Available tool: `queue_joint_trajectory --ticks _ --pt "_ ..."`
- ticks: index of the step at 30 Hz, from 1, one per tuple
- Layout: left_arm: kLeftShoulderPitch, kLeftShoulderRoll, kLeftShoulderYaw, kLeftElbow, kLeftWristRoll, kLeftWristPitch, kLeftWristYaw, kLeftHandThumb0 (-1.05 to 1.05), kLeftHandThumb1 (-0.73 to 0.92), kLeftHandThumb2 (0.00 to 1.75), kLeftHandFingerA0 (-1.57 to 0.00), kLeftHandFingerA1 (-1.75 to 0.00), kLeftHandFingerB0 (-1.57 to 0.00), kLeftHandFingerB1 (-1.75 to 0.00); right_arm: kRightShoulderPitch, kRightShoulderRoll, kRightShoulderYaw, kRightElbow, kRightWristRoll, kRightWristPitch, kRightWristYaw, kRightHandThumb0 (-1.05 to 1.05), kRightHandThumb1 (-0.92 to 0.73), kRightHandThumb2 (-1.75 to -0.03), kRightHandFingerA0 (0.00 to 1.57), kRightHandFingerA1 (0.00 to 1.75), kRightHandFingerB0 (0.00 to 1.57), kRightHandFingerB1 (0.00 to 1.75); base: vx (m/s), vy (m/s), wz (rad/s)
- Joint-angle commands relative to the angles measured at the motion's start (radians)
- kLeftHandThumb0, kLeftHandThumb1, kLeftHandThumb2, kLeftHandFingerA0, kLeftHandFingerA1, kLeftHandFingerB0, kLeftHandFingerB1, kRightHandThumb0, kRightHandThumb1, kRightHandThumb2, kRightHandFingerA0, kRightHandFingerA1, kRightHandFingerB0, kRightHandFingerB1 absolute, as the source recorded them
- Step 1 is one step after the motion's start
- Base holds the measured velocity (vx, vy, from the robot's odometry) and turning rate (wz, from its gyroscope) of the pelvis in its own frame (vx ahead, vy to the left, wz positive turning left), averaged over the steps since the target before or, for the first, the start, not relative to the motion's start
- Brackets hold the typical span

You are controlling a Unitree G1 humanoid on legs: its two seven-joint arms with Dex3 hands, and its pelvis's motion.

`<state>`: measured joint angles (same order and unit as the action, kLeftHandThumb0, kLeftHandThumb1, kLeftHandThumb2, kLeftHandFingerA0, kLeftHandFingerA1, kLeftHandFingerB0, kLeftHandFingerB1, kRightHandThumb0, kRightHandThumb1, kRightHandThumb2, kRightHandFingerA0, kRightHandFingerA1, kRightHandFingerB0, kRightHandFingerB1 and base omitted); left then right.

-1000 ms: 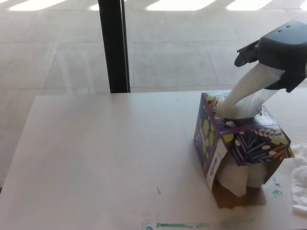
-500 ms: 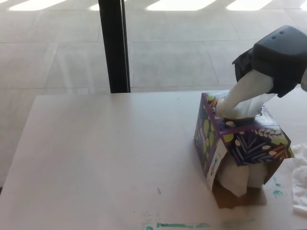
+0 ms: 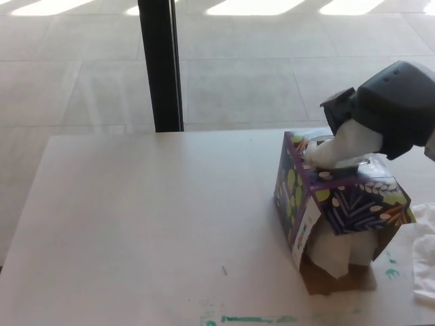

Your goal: The robot uses its right hand to pull out a tissue from the tissue box kept in the middle of the desk and put it on the right side

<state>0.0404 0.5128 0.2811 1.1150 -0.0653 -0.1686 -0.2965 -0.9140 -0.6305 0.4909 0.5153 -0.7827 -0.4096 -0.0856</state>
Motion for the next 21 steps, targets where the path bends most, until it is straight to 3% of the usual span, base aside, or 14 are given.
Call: queue_joint_trajectory --ticks 1,2,4,5,6,7,8,12,13,15,16,17,21 --pt "0.006 0.008 0.01 -0.001 -0.014 -0.034 -0.002 -0.92 0.87 0.99 -0.75 -1.11 -0.56 -1.0 0.0 0.043 -0.128 0.039 0.058 -0.005 -0.172 -0.22 -0.48 -1.11 0.98 1.75 0.81 1.42 0.0 0.0 0.0" --pt "0.006 0.008 0.01 0.0 -0.014 -0.034 -0.002 -0.92 0.87 0.99 -0.75 -1.11 -0.56 -1.0 0.0 0.046 -0.135 0.041 0.053 -0.009 -0.171 -0.22 -0.48 -1.11 0.98 1.75 0.81 1.42 0.0 0.0 0.0" --pt "0.016 0.009 0.007 0.004 -0.01 -0.034 -0.005 -0.92 0.88 0.99 -0.78 -1.11 -0.57 -1.0 -0.003 0.061 -0.194 0.042 0.049 0.04 -0.253 -0.23 -0.44 -1.18 0.96 1.75 0.66 1.67 0.0 0.0 0.0" --pt "0.021 0.01 0.006 0.002 -0.009 -0.037 -0.007 -0.93 0.88 0.99 -0.79 -1.11 -0.56 -0.99 -0.005 0.063 -0.213 0.042 0.059 0.047 -0.251 -0.32 -0.48 -1.15 1.22 1.41 0.94 1.25 0.0 0.0 0.0" --pt "0.023 0.01 0.006 0.002 -0.009 -0.041 -0.009 -0.93 0.88 0.98 -0.79 -1.11 -0.57 -1.0 -0.013 0.065 -0.238 0.037 0.07 0.067 -0.242 -0.24 -0.45 -1.18 0.97 1.75 0.69 1.63 0.0 0.0 0.0" --pt "0.025 0.011 0.008 0.004 -0.011 -0.044 -0.01 -0.93 0.88 0.98 -0.79 -1.11 -0.57 -1.0 -0.017 0.067 -0.253 0.033 0.066 0.077 -0.247 -0.24 -0.45 -1.18 0.97 1.75 0.69 1.63 0.0 0.0 0.0" --pt "0.028 0.012 0.007 -0.005 -0.009 -0.04 -0.006 -0.92 0.87 1.0 -0.77 -1.1 -0.57 -1.0 -0.051 0.077 -0.29 0.06 0.079 0.081 -0.294 -0.24 -0.5 -1.21 1.04 1.75 0.85 1.27 0.0 0.0 0.0" --pt "0.034 0.009 0.014 -0.019 -0.019 -0.029 -0.011 -0.89 0.88 1.0 -0.76 -1.11 -0.56 -0.99 -0.086 0.085 -0.328 0.081 0.067 0.088 -0.319 -0.25 -0.53 -1.2 1.02 1.75 0.8 1.41 0.0 0.0 0.0" --pt "0.031 0.008 0.016 -0.009 -0.02 -0.033 -0.012 -0.91 0.88 0.97 -0.76 -1.12 -0.58 -1.0 -0.104 0.083 -0.344 0.089 0.07 0.094 -0.33 -0.27 -0.42 -1.32 1.08 1.75 0.88 1.37 0.0 0.0 0.0" --pt "0.032 0.008 0.019 0.006 -0.021 -0.041 -0.013 -0.96 0.88 0.96 -0.76 -1.11 -0.58 -1.01 -0.137 0.082 -0.374 0.103 0.077 0.109 -0.348 -0.29 -0.42 -1.32 1.08 1.75 0.89 1.36 0.0 0.0 0.0" --pt "0.038 0.006 0.023 -0.002 -0.026 -0.035 -0.014 -0.98 0.87 0.95 -0.76 -1.11 -0.57 -1.01 -0.152 0.08 -0.389 0.108 0.077 0.113 -0.367 -0.32 -0.31 -1.3 1.15 1.75 0.93 1.34 0.0 0.0 0.0" --pt "0.038 0.004 0.028 -0.003 -0.031 -0.029 -0.016 -0.96 0.87 0.94 -0.73 -1.11 -0.58 -1.02 -0.161 0.079 -0.399 0.113 0.077 0.113 -0.376 -0.27 -0.4 -1.35 1.1 1.75 0.91 1.42 0.0 0.0 0.0" --pt "0.034 0.001 0.032 0.003 -0.029 -0.015 -0.008 -0.87 0.87 0.99 -0.72 -1.1 -0.57 -1.02 -0.18 0.079 -0.446 0.116 0.096 0.139 -0.389 -0.27 -0.42 -1.3 1.07 1.75 0.87 1.51 0.0 0.0 0.0"
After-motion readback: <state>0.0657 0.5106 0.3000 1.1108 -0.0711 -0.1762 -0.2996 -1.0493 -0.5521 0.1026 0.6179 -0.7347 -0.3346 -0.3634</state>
